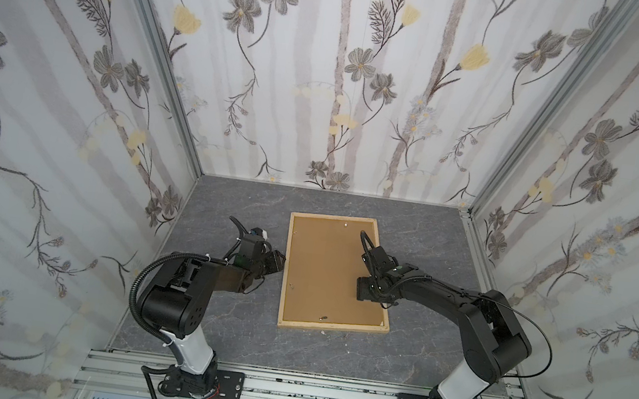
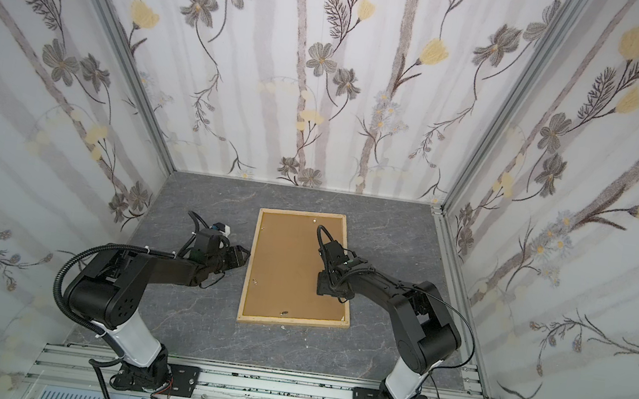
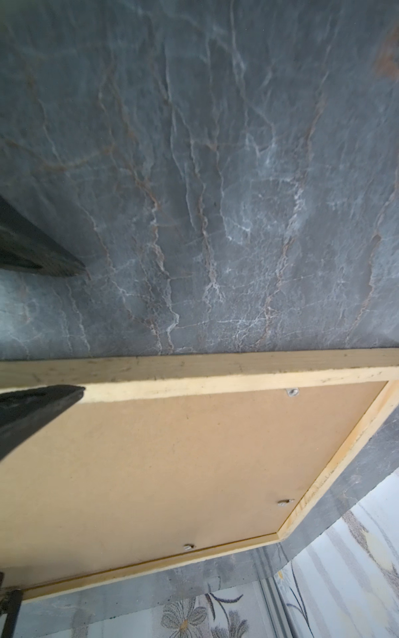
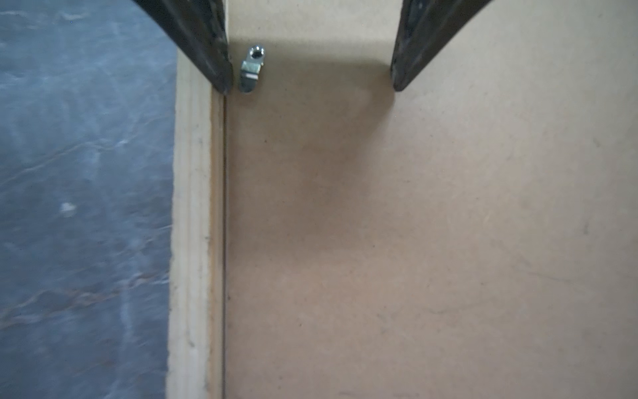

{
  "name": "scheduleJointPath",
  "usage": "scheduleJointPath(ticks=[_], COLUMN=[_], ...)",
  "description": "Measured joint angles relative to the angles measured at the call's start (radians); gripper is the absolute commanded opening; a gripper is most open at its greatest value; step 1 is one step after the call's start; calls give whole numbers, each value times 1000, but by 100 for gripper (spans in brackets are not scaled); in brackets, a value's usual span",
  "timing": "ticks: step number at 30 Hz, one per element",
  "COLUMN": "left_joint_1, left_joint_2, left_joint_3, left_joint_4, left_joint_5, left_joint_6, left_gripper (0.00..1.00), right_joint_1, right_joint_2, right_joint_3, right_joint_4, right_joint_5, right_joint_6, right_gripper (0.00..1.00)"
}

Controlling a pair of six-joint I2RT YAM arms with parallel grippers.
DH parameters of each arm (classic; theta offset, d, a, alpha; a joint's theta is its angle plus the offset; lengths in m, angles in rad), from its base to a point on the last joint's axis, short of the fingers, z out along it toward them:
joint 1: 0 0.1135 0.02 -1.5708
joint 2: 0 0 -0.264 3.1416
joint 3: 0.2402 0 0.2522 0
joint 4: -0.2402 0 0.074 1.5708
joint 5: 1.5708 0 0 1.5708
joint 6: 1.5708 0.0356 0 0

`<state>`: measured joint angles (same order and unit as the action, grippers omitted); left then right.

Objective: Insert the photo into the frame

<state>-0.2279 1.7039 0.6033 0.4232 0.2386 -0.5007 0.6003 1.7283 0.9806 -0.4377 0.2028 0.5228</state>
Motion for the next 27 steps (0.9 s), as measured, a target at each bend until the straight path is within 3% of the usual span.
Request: scheduleJointPath(ticks=[8, 17, 27], left_joint_1=[1, 0, -51], left_joint_2=[4, 4, -12], left_joint_3=[3, 3, 48], left_joint_4=[3, 3, -68], left_joint_5=[-2, 0, -72], left_joint_6=[0, 0, -1], left_gripper=[55, 56, 65], right_joint_1=[13, 35, 34], right_joint_2=[-4, -86, 44], right_joint_3=[0, 110, 143], right_joint_4=[29, -89, -117], right_joint_5=[19, -13, -58], right_joint_6=[0, -16, -74], right_gripper=[78, 82, 81])
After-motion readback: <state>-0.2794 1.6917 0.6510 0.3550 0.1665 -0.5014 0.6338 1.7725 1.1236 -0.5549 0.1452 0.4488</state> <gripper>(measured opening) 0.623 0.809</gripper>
